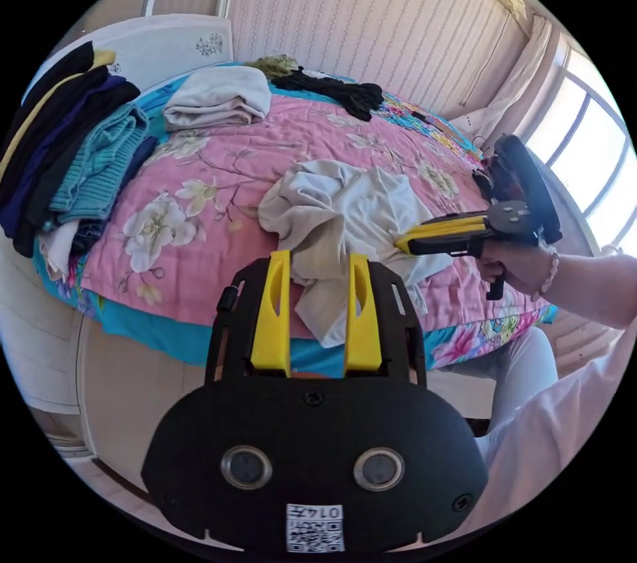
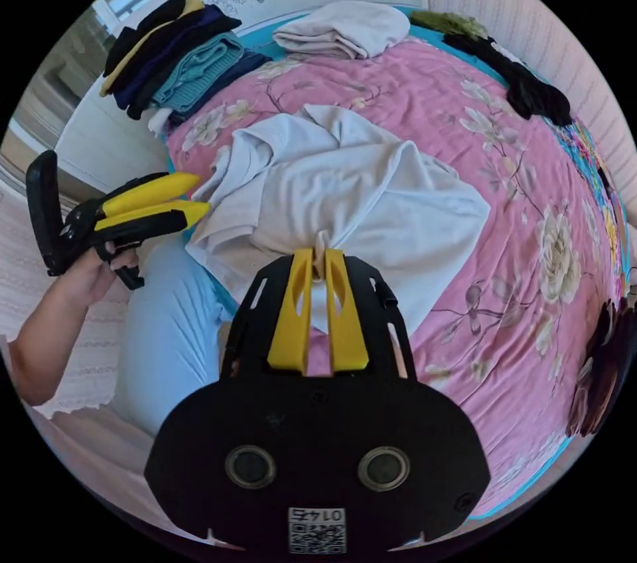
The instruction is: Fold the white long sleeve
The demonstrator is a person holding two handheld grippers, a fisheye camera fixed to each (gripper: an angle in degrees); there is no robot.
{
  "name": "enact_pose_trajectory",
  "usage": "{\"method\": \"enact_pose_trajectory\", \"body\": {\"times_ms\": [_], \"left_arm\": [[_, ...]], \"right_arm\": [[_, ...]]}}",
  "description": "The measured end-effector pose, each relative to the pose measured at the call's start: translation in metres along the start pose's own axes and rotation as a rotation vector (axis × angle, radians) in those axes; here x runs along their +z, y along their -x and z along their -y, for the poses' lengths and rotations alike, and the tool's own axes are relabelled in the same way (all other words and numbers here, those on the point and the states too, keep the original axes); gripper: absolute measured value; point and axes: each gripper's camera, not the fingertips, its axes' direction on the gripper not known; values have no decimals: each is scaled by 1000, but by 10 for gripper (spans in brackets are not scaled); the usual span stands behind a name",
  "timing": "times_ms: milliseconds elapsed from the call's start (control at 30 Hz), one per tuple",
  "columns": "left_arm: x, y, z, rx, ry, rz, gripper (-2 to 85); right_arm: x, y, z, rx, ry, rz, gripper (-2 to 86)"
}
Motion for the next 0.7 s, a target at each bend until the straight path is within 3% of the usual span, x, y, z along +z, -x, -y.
{"method": "enact_pose_trajectory", "body": {"times_ms": [167, 267, 467, 633, 700], "left_arm": [[37, 24, 4, -85, 149, -114, 9], [12, 31, 3, -62, 2, -115, -2], [-43, 40, 17, -73, -213, -263, -7], [-45, 6, 11, 48, -198, -339, -7], [-10, -10, -4, 87, -65, -340, -6]], "right_arm": [[-62, -58, -40, 152, -188, 153, 1], [-144, -110, -91, 209, -397, 184, -1], [-295, -189, -218, 289, -650, -60, 0], [-318, -211, -316, 322, -528, -353, 8], [-290, -233, -362, 433, -386, -423, 25]]}}
